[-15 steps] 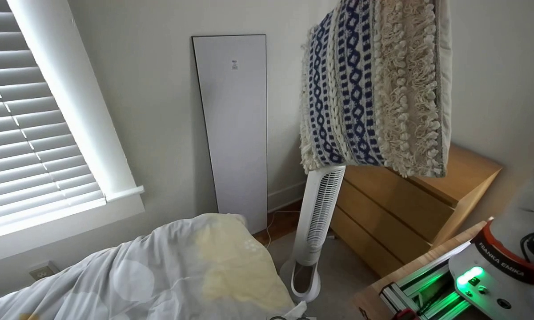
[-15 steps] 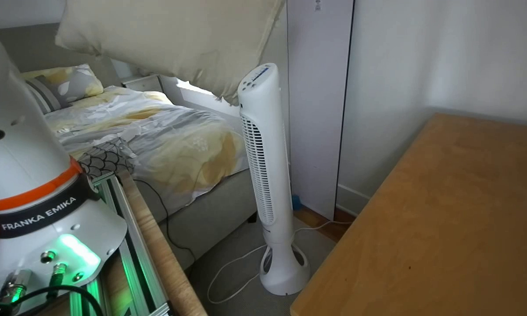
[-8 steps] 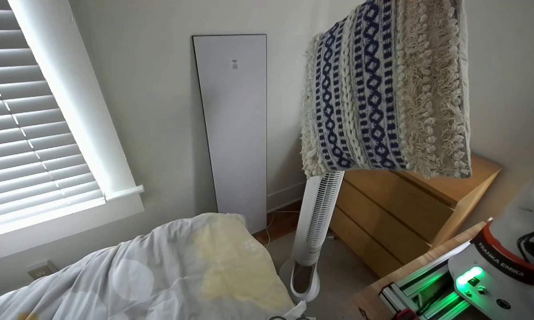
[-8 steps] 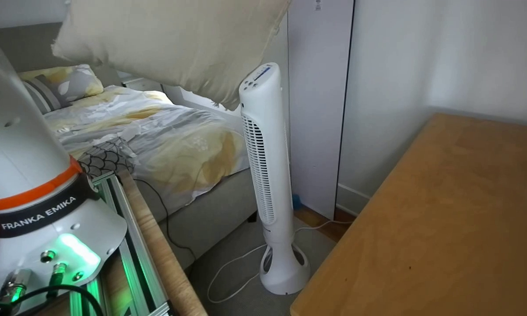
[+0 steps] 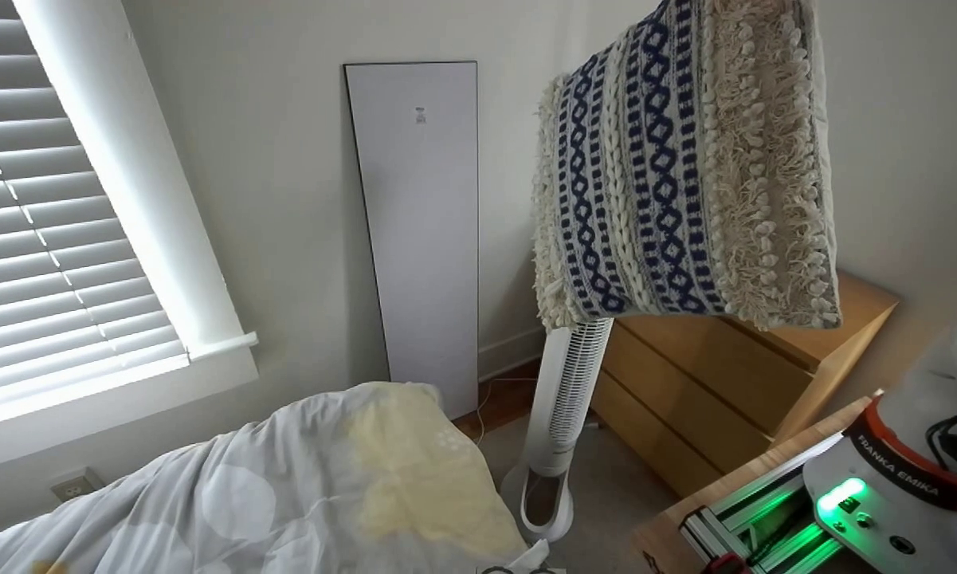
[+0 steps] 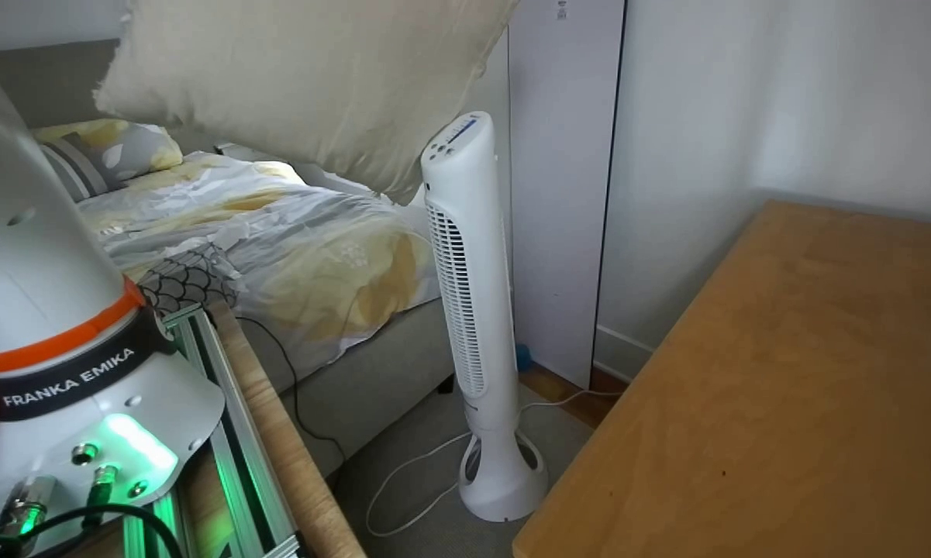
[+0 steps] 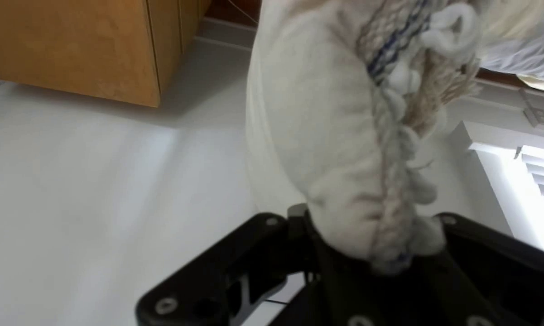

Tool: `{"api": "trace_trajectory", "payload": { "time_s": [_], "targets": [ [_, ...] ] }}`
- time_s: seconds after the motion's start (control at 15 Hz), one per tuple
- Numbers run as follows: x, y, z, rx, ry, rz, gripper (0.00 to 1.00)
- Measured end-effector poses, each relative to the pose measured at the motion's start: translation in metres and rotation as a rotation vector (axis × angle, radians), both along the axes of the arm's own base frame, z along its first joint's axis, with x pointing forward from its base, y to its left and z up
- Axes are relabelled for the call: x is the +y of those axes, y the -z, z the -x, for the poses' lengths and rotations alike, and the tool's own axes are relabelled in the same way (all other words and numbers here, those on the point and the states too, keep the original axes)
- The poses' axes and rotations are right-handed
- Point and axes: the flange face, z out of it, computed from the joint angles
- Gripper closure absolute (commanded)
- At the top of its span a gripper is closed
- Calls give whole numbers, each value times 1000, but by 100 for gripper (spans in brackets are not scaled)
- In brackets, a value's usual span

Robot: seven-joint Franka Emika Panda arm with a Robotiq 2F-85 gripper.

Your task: Move the pillow from the bed to the table

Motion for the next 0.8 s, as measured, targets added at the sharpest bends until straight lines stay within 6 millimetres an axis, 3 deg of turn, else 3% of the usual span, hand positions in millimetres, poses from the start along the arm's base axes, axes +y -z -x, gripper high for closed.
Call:
{"api": "trace_trajectory", "payload": {
  "time_s": [0.2,0.33,0.8],
  "targets": [
    [-15,2,-13,-2,41,-3,96],
    [-29,-10,-18,-41,75,-14,96],
    [-88,-99,2,-242,199,-67,96]
  ]
}}
